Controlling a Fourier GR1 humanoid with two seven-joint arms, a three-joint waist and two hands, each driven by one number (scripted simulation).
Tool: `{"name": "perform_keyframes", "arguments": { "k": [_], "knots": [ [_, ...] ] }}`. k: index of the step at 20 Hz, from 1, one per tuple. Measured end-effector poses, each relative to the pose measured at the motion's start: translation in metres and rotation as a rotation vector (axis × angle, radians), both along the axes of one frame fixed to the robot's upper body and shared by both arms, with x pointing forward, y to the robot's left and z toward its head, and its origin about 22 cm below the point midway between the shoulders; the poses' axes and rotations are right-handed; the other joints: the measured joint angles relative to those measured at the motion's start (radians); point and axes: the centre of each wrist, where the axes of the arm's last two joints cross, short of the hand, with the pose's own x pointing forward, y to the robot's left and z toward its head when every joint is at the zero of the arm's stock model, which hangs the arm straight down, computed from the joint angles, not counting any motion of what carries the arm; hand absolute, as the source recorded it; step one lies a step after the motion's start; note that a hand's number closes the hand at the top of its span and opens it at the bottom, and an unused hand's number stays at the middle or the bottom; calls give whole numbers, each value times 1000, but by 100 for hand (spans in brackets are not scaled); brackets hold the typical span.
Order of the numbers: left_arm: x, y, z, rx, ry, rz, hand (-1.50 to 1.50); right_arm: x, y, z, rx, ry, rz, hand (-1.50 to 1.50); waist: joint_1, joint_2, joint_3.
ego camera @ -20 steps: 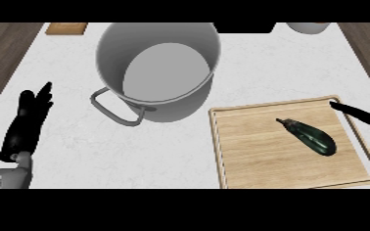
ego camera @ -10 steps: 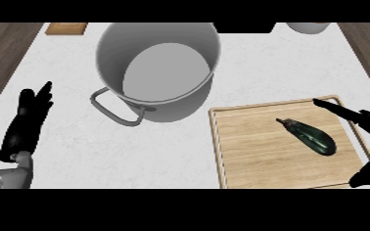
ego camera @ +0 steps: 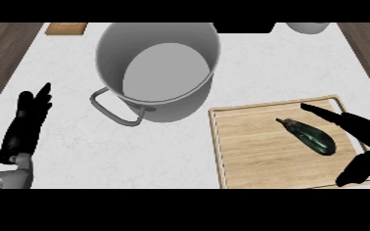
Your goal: Pick the eggplant from the tray and place it in the pot
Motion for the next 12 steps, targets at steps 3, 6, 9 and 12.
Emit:
{"name": "perform_keyframes", "arguments": {
  "k": [3,6,9,12],
  "knots": [
    [-3,2,-6,1,4,-3,0,3,8,-7,1,11,5,-150,0,0,0],
    [8,2,-1,-2,6,-3,0,8,9,-10,6,25,5,-150,0,0,0],
    [5,1,0,-4,3,-4,0,11,7,-18,14,31,-5,-150,1,0,0],
    [4,1,-3,-4,4,-5,0,13,12,-29,24,34,-8,-150,1,0,0]
  ]
}}
